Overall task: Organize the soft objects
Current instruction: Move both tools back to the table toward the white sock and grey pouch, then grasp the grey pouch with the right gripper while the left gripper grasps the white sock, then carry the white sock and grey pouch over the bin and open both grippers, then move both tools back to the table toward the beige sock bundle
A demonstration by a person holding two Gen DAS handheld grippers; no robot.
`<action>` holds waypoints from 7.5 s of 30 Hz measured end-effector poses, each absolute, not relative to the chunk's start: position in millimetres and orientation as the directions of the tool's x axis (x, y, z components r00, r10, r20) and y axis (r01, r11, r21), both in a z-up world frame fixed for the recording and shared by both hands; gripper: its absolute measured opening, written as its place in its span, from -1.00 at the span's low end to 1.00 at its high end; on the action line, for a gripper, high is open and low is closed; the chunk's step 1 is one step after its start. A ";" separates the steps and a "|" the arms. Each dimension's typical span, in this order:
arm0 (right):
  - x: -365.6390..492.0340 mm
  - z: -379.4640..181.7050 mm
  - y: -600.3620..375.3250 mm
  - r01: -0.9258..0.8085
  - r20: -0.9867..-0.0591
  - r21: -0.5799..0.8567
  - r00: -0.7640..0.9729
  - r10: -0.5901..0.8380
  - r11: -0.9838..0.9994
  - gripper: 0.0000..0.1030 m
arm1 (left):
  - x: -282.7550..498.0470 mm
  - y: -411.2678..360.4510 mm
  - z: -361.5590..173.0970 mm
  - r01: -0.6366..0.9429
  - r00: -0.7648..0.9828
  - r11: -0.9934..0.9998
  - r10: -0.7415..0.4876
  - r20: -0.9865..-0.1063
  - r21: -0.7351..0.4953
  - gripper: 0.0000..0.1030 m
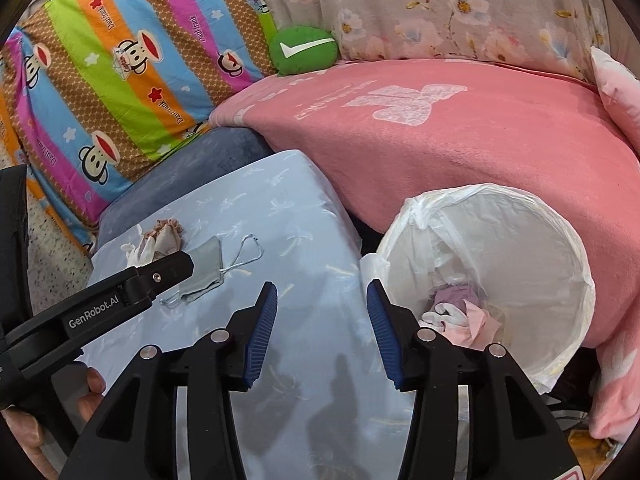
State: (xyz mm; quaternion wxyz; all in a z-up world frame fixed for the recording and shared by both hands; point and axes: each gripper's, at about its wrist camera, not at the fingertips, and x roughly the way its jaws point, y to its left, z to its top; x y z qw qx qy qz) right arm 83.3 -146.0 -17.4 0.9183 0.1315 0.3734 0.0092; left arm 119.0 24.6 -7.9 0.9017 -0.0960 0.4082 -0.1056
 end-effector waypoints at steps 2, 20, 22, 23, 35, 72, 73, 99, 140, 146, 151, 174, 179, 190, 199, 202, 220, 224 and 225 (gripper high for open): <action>87.3 -18.7 -133.3 0.063 -0.688 0.242 0.715 0.125 0.968 0.00 | 119.1 37.0 -10.1 0.094 0.650 0.963 -0.253 -0.716 -0.254 0.50; 143.7 -42.6 -19.2 -0.103 -0.741 0.158 0.645 0.187 0.982 0.31 | 147.3 169.3 -44.0 -0.143 0.645 0.965 -0.078 -0.760 -0.220 0.69; 154.9 -46.5 -6.1 -0.117 -0.749 0.140 0.637 0.182 0.983 0.33 | 155.5 182.6 -46.5 -0.167 0.642 0.959 -0.069 -0.764 -0.227 0.69; 161.4 -47.7 -0.5 -0.121 -0.751 0.134 0.635 0.180 0.984 0.33 | 159.8 188.3 -47.8 -0.174 0.641 0.957 -0.070 -0.765 -0.234 0.69; 229.7 -72.9 31.4 -0.101 -0.785 0.134 0.596 0.168 0.986 0.41 | 211.0 225.9 -64.8 -0.222 0.619 0.925 -0.110 -0.778 -0.308 0.68; 169.6 -59.5 -4.5 -0.050 -0.762 0.142 0.632 0.142 0.989 -0.78 | 165.1 168.1 -32.7 -0.019 0.648 0.928 -0.272 -0.711 -0.372 -0.79; 165.3 -55.7 -9.0 -0.046 -0.756 0.148 0.639 0.143 0.988 -0.78 | 162.5 163.2 -29.8 -0.007 0.649 0.927 -0.280 -0.707 -0.374 -0.79; 71.7 19.7 -176.2 0.170 -0.629 0.211 0.778 0.000 0.963 -0.78 | 112.5 -1.7 21.8 0.337 0.604 0.889 -0.456 -0.653 -0.310 -0.78; 43.4 10.8 -289.7 0.332 -0.606 0.255 0.787 -0.118 0.908 -0.49 | 101.2 -116.3 17.0 0.437 0.546 0.861 -0.484 -0.683 -0.261 0.34; 50.0 11.9 -280.8 0.323 -0.604 0.240 0.788 -0.120 0.915 -0.36 | 102.4 -105.1 15.3 0.414 0.562 0.873 -0.468 -0.682 -0.258 0.37; 55.8 13.8 -270.7 0.303 -0.605 0.233 0.789 -0.107 0.924 -0.36 | 104.1 -95.5 13.7 0.400 0.570 0.879 -0.461 -0.680 -0.261 0.37; 75.5 4.4 -190.1 0.168 -0.643 0.185 0.766 -0.010 0.968 -0.27 | 117.1 -24.9 1.5 0.258 0.613 0.919 -0.395 -0.684 -0.299 0.46; 80.4 2.0 -166.9 0.132 -0.654 0.170 0.757 0.012 0.977 -0.27 | 118.8 1.1 -1.6 0.215 0.629 0.927 -0.373 -0.682 -0.309 0.47; 98.4 -1.8 -101.0 0.037 -0.671 0.150 0.737 0.075 0.988 -0.18 | 123.7 73.2 -7.7 0.091 0.670 0.951 -0.277 -0.688 -0.294 0.56; 123.0 -7.0 -36.2 -0.055 -0.689 0.131 0.713 0.131 0.990 -0.17 | 131.0 145.9 -16.0 -0.037 0.689 0.953 -0.193 -0.698 -0.299 0.60; 131.7 -9.6 -15.8 -0.084 -0.694 0.133 0.704 0.153 0.988 -0.17 | 133.7 169.8 -18.5 -0.078 0.692 0.948 -0.170 -0.701 -0.307 0.60; 223.4 -38.0 71.2 -0.208 -0.712 0.157 0.653 0.257 0.965 -0.17 | 209.8 233.7 -29.2 -0.121 0.680 0.929 -0.180 -0.711 -0.351 0.59; 246.3 -44.8 78.3 -0.224 -0.704 0.178 0.651 0.283 0.958 -0.17 | 234.4 233.2 -37.0 -0.115 0.666 0.921 -0.206 -0.717 -0.371 0.58; 251.1 -46.9 79.2 -0.225 -0.705 0.180 0.650 0.285 0.958 -0.17 | 241.5 232.8 -39.6 -0.113 0.658 0.918 -0.217 -0.721 -0.380 0.54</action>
